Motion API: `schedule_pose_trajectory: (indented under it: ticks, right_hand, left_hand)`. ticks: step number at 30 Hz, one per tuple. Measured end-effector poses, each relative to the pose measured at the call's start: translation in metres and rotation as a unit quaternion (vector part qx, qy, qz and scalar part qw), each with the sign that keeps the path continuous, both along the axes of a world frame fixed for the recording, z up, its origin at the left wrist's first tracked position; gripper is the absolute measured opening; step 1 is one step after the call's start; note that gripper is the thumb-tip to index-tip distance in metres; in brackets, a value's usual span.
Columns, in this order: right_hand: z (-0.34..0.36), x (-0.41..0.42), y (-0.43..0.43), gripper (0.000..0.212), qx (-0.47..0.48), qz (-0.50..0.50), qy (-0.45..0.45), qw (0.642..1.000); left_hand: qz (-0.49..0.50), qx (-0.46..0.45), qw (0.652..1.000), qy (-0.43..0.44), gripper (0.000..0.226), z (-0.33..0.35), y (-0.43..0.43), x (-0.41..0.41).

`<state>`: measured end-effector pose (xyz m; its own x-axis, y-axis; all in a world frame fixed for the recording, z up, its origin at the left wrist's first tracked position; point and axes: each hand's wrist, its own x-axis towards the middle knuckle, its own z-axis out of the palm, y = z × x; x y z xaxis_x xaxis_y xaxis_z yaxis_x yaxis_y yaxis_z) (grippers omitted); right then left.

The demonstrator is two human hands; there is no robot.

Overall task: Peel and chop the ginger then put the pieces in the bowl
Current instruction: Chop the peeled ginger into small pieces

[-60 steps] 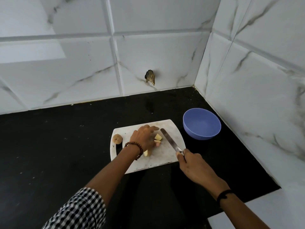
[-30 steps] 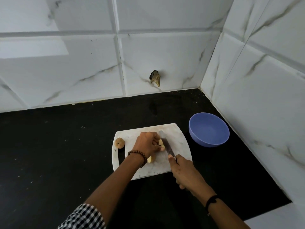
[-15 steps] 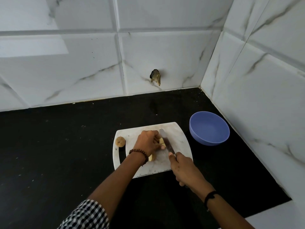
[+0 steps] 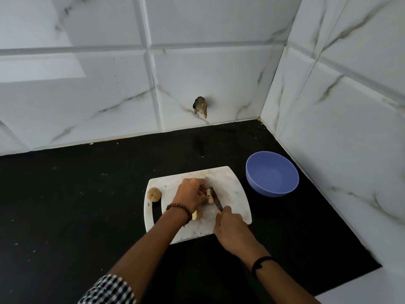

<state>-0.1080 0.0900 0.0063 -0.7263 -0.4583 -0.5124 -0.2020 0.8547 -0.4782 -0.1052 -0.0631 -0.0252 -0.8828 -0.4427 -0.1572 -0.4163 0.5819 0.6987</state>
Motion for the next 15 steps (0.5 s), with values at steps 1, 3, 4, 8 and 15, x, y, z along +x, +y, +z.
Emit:
schedule_pose_trajectory:
  ticks: [1,3,4,8,15]
  right_hand:
    - [-0.0007,-0.0003,-0.0007,0.025,0.001,0.002,0.001,1.0]
    - [-0.0024,-0.0018,-0.0004,0.022,0.003,0.003,0.005,1.0]
    - [-0.0036,-0.0024,-0.0002,0.022,0.005,0.004,0.01,1.0]
    - [-0.0071,-0.0011,-0.0019,0.021,0.014,0.016,0.045,0.999]
    - [-0.0077,-0.0001,-0.0026,0.02,0.018,0.035,0.084,0.996]
  left_hand:
    - [-0.001,-0.003,1.0,-0.002,0.021,-0.001,-0.0005,-0.0003]
    - [0.0,-0.01,1.0,-0.005,0.02,-0.0024,-0.0009,-0.0021]
    - [0.002,-0.016,1.0,-0.009,0.02,-0.0025,-0.0009,-0.0031]
    - [0.005,-0.04,0.999,-0.015,0.018,-0.0028,-0.0003,-0.005]
    - [0.004,-0.06,0.998,-0.019,0.023,-0.0046,0.0026,-0.0052]
